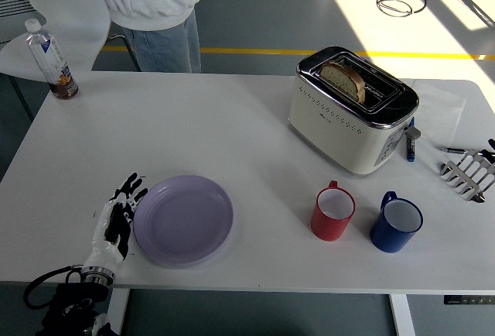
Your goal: Push plate across desktop,pick up the break from the machine,place the break in the plate
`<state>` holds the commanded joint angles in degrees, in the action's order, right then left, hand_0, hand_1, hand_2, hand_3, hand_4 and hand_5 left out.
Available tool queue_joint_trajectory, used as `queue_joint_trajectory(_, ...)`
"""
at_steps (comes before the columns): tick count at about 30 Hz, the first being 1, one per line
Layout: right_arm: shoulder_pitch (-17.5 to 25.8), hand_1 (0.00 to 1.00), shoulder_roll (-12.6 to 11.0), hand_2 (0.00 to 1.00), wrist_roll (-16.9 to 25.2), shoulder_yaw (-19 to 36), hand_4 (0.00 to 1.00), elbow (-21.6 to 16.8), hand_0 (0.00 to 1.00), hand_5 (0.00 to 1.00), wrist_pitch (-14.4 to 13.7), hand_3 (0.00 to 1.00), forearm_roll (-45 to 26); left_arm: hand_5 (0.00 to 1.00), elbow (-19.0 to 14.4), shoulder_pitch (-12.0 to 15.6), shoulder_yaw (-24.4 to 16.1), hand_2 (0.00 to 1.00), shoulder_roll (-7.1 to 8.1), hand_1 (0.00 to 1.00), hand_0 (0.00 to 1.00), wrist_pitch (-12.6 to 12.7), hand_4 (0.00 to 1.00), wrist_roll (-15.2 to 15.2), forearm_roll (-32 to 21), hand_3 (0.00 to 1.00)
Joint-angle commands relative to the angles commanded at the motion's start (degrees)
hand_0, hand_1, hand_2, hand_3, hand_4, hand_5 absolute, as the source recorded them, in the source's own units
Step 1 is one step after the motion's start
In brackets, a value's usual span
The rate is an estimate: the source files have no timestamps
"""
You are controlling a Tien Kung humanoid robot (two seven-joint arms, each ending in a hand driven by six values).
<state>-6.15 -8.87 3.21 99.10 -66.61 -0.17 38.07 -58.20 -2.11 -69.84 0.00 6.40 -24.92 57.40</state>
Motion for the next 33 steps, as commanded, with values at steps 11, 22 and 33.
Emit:
queue_joint_trajectory(11, 0.15, 0.729, -0.05, 0.723, 0.01, -0.02, 0.475, 0.02, 0.788, 0.659, 0.02, 0.721, -0.01, 0.998, 0.39, -0.89, 3.21, 0.957, 0.12, 0.894, 0.865, -0.41, 0.538, -0.04, -1.20, 0.930)
queue_joint_trajectory(22, 0.27, 0.729, -0.01, 0.723, 0.01, -0.15, 0.475, 0.04, 0.789, 0.660, 0.06, 0.721, 0.00, 0.998, 1.05, -2.77, 8.37, 0.956, 0.77, 0.890, 0.862, -0.78, 0.537, -0.41, -3.48, 0.928)
queue_joint_trajectory(33, 0.05, 0.728, 0.01, 0.723, 0.02, -0.34, 0.476, 0.07, 0.789, 0.662, 0.11, 0.721, -0.01, 0.998, 1.74, -4.45, 11.17, 0.953, 0.65, 0.886, 0.860, -1.10, 0.536, -0.58, -4.80, 0.922)
